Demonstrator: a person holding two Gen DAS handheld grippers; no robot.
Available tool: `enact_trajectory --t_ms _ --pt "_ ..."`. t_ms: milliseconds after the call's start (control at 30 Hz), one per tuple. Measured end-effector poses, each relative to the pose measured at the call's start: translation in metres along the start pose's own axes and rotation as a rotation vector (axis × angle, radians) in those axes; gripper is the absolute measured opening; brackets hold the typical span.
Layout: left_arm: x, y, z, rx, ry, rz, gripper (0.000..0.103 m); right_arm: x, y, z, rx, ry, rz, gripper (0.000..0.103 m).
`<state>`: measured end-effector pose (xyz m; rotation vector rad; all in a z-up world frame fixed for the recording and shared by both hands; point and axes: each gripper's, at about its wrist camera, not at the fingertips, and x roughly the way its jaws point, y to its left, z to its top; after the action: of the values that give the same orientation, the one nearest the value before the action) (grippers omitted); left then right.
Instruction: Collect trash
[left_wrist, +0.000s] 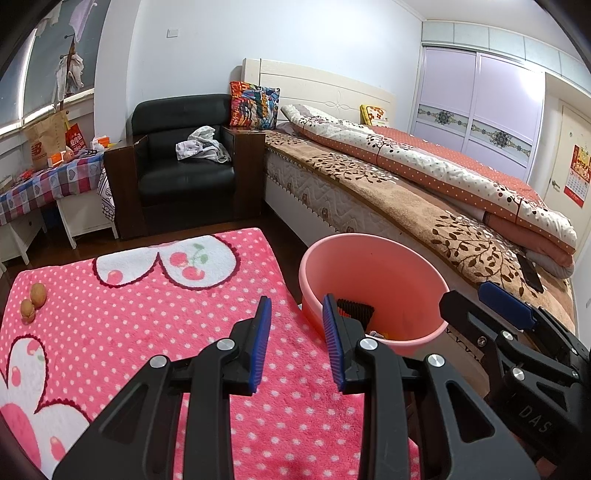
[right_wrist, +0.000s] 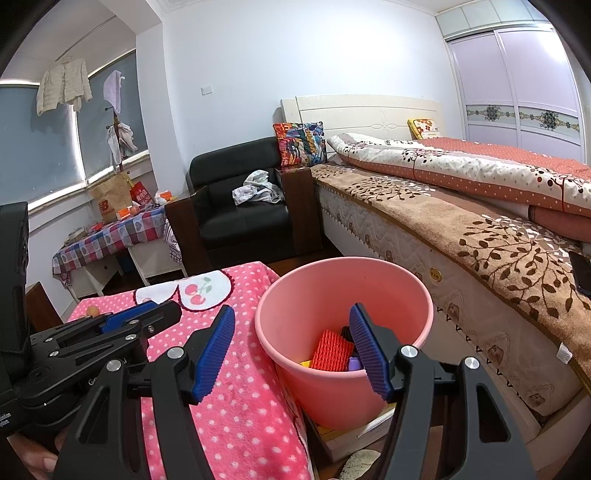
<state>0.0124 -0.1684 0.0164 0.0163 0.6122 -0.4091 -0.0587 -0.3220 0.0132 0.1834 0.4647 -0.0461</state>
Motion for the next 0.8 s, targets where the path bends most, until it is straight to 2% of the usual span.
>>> enact_trajectory --t_ms 800 --pt "0.0013 -0.0018 -0.0009 0.004 0.003 -0.001 0.029 0.0014 -0.0013 -0.0001 0.002 0.002 0.0 0.064"
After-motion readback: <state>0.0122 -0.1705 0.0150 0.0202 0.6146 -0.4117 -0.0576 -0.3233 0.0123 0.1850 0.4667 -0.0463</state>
